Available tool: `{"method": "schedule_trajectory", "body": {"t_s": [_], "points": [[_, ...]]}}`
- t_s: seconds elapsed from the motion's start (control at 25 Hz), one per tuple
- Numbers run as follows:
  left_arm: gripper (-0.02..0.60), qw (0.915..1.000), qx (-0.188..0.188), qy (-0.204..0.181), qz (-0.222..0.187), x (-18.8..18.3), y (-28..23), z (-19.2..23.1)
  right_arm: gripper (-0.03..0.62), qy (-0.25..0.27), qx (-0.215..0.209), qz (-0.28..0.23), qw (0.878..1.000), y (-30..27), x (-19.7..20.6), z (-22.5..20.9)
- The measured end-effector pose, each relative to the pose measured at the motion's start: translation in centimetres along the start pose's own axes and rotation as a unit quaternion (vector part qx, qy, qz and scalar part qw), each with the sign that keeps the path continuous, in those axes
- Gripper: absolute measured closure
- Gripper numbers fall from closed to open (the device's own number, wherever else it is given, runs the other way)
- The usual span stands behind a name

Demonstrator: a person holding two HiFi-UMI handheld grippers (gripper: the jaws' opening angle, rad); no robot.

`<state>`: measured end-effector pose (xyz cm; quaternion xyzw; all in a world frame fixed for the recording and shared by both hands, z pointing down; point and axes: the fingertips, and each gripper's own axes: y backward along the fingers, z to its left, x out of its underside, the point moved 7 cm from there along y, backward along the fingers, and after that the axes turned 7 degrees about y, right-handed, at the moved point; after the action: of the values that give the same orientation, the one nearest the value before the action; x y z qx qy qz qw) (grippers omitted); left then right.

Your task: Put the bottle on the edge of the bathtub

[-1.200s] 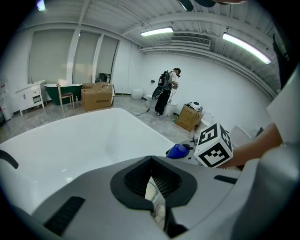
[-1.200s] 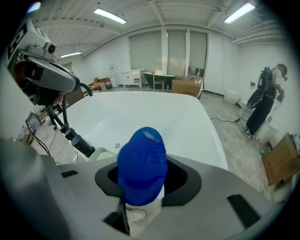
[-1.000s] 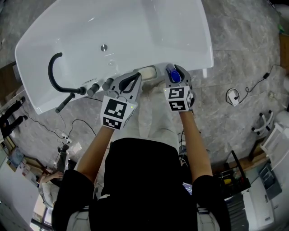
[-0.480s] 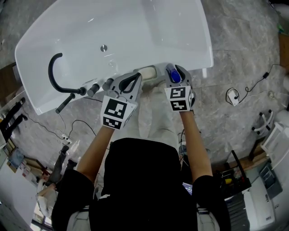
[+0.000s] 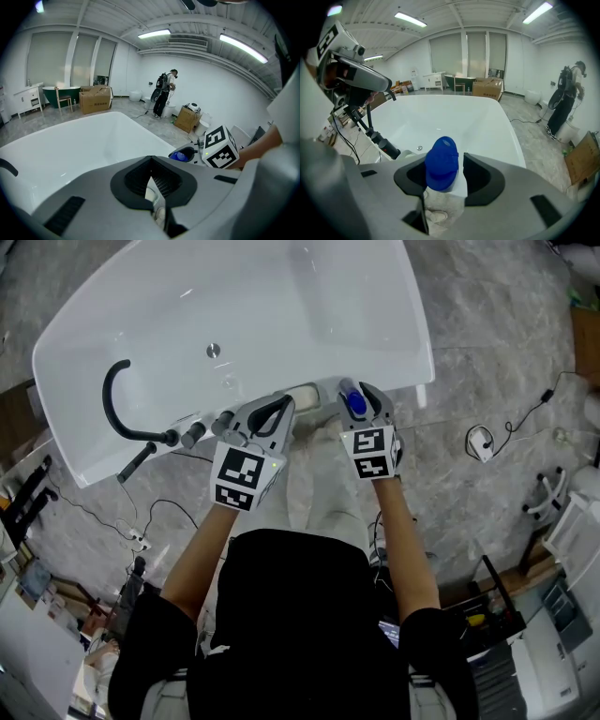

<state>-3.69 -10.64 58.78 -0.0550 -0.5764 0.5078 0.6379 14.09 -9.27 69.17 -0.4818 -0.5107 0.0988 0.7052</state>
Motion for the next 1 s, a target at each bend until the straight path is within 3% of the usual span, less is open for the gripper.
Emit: {"method": "schedule_trajectory", "body": {"t_s": [0.48,1.0], "points": [[0.568,0.9987,0.015,-0.032,-0.036,-4.1,1.6,-2.7,0.408,0.002,0.012,-0.018,1.0,4.7,-2.0,0.1],[0.568,0.9981,0.006,-0.038,-0.049,-5.1,5.7,-3.8,0.408,0.008,0.035,-0.048,0.998,9.5,-5.2,-0.2]]}}
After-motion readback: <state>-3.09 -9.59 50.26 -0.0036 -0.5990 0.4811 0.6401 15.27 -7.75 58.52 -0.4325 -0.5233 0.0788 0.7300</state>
